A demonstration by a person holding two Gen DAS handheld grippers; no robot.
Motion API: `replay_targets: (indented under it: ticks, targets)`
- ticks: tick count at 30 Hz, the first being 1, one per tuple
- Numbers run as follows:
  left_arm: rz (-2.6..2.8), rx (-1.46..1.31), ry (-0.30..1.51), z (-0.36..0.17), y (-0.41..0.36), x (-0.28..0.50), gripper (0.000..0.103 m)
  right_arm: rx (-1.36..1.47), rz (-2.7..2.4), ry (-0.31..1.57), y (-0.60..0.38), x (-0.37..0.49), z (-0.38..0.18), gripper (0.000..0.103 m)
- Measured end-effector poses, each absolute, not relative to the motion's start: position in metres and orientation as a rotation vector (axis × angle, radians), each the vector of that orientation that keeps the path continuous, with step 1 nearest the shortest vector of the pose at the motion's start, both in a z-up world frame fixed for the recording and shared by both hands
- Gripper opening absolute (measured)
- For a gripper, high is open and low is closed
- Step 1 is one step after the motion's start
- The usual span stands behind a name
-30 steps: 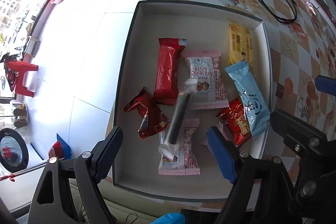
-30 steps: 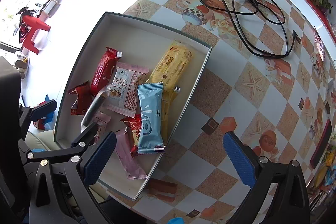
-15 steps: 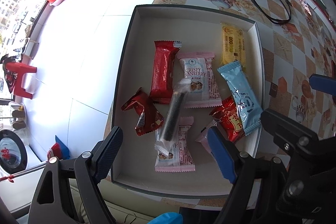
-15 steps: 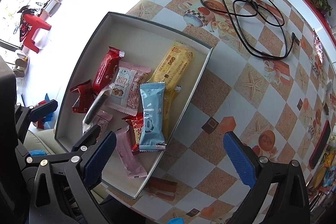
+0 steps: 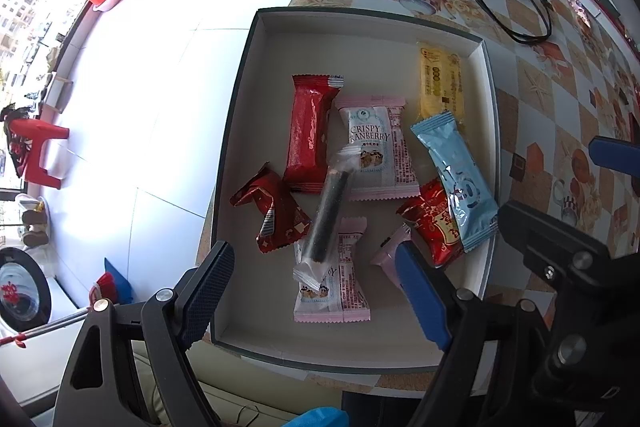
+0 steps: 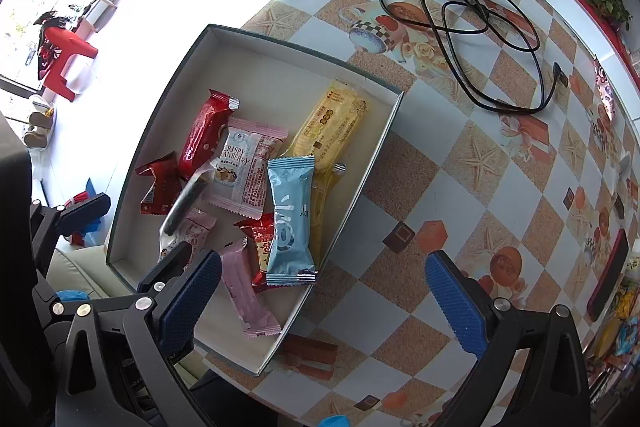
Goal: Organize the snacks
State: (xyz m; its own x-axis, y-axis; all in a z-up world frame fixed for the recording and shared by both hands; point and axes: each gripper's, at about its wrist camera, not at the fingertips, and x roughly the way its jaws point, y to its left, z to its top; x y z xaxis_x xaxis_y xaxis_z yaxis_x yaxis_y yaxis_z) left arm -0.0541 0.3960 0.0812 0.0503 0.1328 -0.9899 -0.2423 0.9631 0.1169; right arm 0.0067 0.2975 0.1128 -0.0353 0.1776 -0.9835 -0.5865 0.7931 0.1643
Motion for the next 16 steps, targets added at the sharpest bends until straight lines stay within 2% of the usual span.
replay_targets:
  ticks: [16]
  targets:
    - [0.259,-0.088,1.454,0.0855,0.3961,-0.0521,0.085,-0.344,0.634,1.497,0.2958,0.0051,0.1116,0.102]
